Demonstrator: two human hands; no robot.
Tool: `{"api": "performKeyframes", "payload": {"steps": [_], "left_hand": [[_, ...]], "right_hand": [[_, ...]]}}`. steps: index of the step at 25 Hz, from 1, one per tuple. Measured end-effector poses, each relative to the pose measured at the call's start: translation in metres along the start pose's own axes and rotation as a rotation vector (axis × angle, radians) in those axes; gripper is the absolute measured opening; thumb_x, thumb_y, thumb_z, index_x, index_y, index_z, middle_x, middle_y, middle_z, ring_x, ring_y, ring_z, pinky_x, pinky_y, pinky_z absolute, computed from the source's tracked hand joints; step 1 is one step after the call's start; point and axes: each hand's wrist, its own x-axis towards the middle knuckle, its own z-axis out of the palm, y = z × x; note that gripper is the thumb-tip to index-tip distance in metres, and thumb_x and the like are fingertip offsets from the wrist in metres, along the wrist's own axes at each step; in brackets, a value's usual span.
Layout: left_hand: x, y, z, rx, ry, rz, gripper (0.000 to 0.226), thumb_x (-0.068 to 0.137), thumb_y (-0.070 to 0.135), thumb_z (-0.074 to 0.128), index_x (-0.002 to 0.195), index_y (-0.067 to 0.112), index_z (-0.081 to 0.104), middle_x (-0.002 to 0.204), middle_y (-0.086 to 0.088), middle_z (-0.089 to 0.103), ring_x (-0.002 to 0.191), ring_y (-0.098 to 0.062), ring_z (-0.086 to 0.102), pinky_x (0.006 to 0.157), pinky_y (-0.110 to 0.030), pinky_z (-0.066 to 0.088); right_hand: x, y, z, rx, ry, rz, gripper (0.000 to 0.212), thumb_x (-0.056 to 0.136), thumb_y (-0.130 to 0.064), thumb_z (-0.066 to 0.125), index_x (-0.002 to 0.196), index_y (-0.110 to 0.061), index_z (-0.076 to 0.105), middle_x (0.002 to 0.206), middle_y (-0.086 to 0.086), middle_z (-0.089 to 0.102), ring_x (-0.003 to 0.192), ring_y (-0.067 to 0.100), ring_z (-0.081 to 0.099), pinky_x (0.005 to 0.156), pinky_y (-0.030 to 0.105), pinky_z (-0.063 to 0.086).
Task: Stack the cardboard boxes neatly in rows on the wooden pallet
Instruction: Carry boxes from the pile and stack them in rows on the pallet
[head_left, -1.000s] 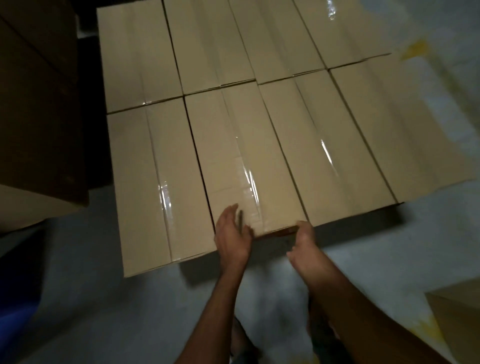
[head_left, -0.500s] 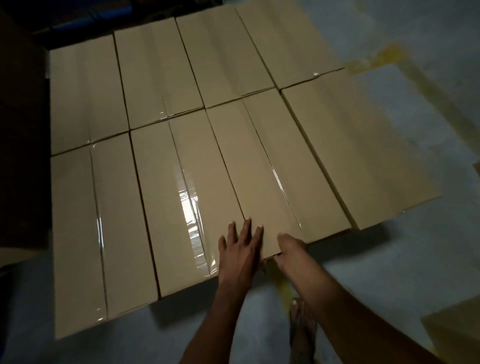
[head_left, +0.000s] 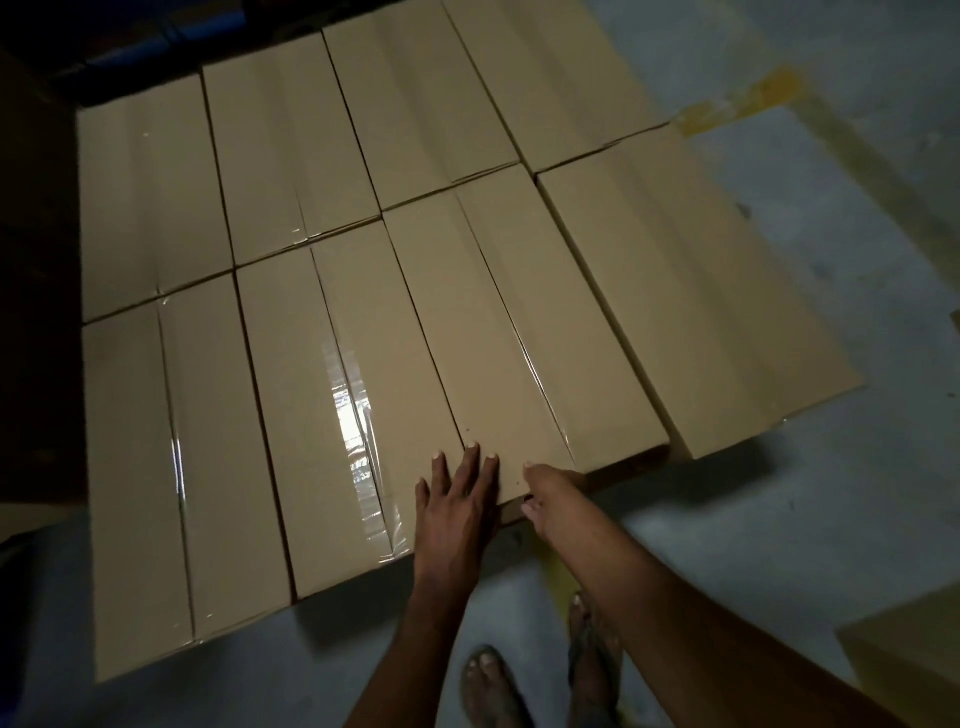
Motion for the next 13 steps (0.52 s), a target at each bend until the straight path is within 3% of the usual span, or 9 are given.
{"api": "performKeyframes", "payload": {"steps": [3,6,8,10,13], "left_hand": [[-0.001,-0.002,0.001,-0.018,0.028,0.0,0.082,0.089,0.035,0.077,0.159,0.028,0.034,0.167,-0.001,0.027,0.152,-0.042,0.025,0.112,-0.06,0.039],[0.0,-0.006,0.0,-0.012,0.009,0.023,0.081,0.091,0.038,0.075,0.159,0.026,0.032,0.168,-0.001,0.027,0.152,-0.043,0.025,0.113,-0.059,0.038],[-0.002,-0.01,0.002,0.014,0.022,0.066,0.081,0.086,0.035,0.081,0.155,0.022,0.042,0.163,-0.004,0.037,0.145,-0.047,0.036,0.105,-0.06,0.046],[-0.002,-0.013,0.007,0.063,0.05,0.109,0.078,0.081,0.033,0.084,0.15,0.018,0.05,0.158,-0.007,0.046,0.138,-0.05,0.045,0.097,-0.06,0.05],[0.001,-0.016,0.011,0.128,0.118,0.16,0.072,0.083,0.029,0.083,0.147,0.018,0.052,0.155,-0.007,0.049,0.135,-0.051,0.048,0.097,-0.059,0.052]], "right_hand": [[-0.004,0.011,-0.009,-0.08,0.135,-0.066,0.061,0.072,-0.021,0.077,0.125,-0.001,0.055,0.123,0.016,0.064,0.103,0.036,0.065,0.089,0.043,0.058],[-0.018,0.009,-0.033,-0.296,0.37,-0.345,0.047,0.077,-0.013,0.072,0.122,-0.01,0.058,0.126,0.014,0.062,0.114,0.038,0.061,0.086,0.035,0.051],[-0.021,0.003,-0.046,-0.578,0.32,-0.648,0.044,0.083,-0.011,0.068,0.126,-0.016,0.059,0.135,0.009,0.055,0.124,0.034,0.052,0.089,0.033,0.044],[-0.021,-0.003,-0.05,-0.928,0.227,-0.949,0.055,0.083,-0.013,0.067,0.137,-0.021,0.057,0.145,0.003,0.048,0.131,0.028,0.043,0.101,0.038,0.043],[-0.009,-0.001,-0.049,-1.21,0.234,-1.125,0.061,0.085,-0.018,0.066,0.145,-0.023,0.055,0.156,0.003,0.04,0.138,0.027,0.036,0.108,0.045,0.038]]}}
